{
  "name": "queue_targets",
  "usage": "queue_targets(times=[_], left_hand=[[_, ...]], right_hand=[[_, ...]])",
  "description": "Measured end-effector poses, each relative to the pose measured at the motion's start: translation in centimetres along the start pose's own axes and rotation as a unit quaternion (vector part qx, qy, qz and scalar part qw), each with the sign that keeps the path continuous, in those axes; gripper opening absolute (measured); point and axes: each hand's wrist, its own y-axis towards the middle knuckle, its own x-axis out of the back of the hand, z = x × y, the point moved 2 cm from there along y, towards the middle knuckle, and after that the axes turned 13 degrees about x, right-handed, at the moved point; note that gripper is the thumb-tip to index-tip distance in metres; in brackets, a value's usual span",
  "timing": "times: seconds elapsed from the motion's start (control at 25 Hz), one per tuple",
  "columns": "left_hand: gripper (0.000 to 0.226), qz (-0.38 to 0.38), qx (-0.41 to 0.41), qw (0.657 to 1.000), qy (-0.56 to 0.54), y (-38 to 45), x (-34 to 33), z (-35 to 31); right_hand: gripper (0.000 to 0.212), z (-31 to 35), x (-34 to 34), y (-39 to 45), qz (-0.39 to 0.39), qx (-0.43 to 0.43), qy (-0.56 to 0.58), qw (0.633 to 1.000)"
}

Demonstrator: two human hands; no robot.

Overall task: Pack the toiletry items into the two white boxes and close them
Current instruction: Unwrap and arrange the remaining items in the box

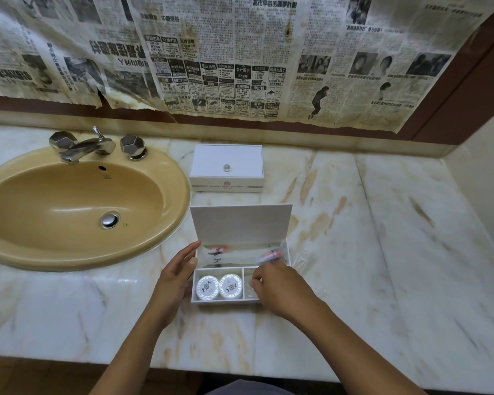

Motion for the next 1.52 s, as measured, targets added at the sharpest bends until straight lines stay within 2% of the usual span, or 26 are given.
queue_targets(times=[0.16,0.32,0.48,0.68,0.88,1.08,1.2,1.36,1.52], left_hand=[[0.032,0.005,-0.004,1.000,0.000,0.1,0.1,0.0],[0.032,0.003,-0.005,1.000,0.002,0.3,0.2,0.2],[0.033,0.001,-0.008,1.000,0.003,0.3,0.2,0.2],[0.032,0.004,-0.006,1.000,0.012,0.4,0.3,0.3],[0.033,-0.005,-0.003,1.000,0.003,-0.1,-0.2,-0.2],[0.033,-0.004,-0.003,1.000,0.004,-0.1,-0.1,-0.3],[0.033,-0.002,0.002,1.000,-0.010,-0.3,-0.3,-0.5],[0.033,-0.004,0.004,1.000,-0.015,-0.3,-0.3,-0.5],[0.033,-0.004,0.005,1.000,-0.014,-0.3,-0.3,-0.5]], right_hand=[[0.048,0.3,-1.5,-0.4,0.060,-0.010,0.016,0.998],[0.058,0.2,-1.6,-0.5,0.055,-0.009,0.011,0.998],[0.049,0.1,-0.8,-0.8,0.007,0.011,0.005,1.000],[0.024,-0.6,0.9,-0.9,-0.091,0.044,0.026,0.995],[0.017,-3.6,2.9,-2.0,-0.188,0.008,0.030,0.982],[0.016,-6.7,2.1,-3.8,-0.149,-0.066,0.007,0.987],[0.022,-7.7,0.8,-4.4,-0.095,-0.090,-0.027,0.991],[0.026,-8.3,-0.9,-4.6,-0.024,-0.089,-0.070,0.993],[0.022,-8.3,-1.6,-4.4,-0.025,-0.081,-0.085,0.993]])
